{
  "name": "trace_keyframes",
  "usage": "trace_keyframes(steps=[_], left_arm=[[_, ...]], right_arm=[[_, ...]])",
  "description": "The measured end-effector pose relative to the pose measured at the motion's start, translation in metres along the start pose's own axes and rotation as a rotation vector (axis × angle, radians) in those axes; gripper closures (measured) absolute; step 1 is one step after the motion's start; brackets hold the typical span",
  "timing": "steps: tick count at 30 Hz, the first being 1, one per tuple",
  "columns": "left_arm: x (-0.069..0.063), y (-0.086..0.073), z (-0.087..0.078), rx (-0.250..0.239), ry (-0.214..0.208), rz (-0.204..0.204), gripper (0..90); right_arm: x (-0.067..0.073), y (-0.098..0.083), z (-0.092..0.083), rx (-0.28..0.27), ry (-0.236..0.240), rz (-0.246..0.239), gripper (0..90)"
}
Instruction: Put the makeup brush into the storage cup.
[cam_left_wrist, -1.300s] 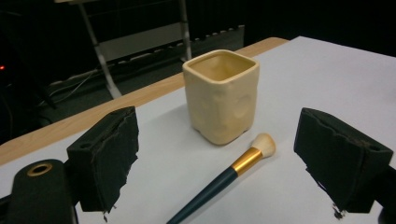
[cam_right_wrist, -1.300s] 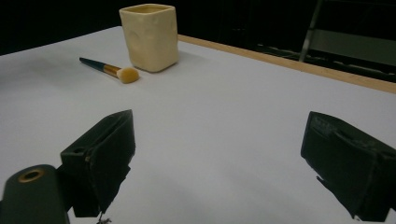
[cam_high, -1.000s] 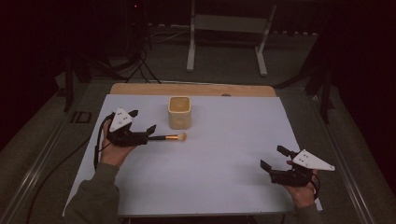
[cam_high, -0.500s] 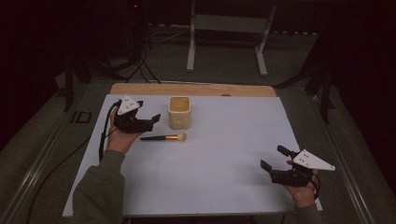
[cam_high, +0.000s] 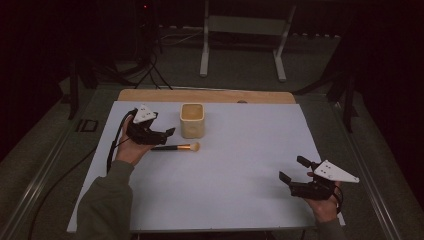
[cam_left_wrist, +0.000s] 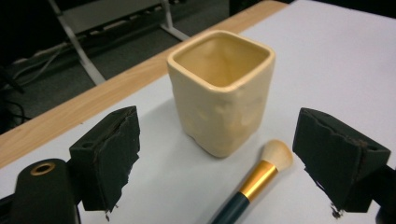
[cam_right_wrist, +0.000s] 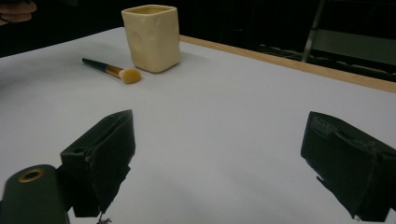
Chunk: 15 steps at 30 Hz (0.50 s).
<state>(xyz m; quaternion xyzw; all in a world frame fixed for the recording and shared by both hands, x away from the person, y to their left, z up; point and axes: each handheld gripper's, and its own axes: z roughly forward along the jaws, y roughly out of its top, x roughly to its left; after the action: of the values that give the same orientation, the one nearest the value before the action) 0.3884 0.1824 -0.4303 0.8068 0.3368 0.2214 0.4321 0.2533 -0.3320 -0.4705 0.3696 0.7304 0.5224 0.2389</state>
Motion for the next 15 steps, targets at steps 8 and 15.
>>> trace_keyframes(steps=[8, 15], left_arm=[[0.003, 0.004, 0.002, 0.082, -0.053, 0.026, 16.7], [0.005, 0.014, 0.005, 0.149, -0.078, 0.060, 17.8]], right_arm=[[0.000, 0.000, 0.000, 0.001, 0.002, 0.000, 10.0], [0.001, 0.000, 0.000, 0.004, 0.004, 0.001, 10.0]])
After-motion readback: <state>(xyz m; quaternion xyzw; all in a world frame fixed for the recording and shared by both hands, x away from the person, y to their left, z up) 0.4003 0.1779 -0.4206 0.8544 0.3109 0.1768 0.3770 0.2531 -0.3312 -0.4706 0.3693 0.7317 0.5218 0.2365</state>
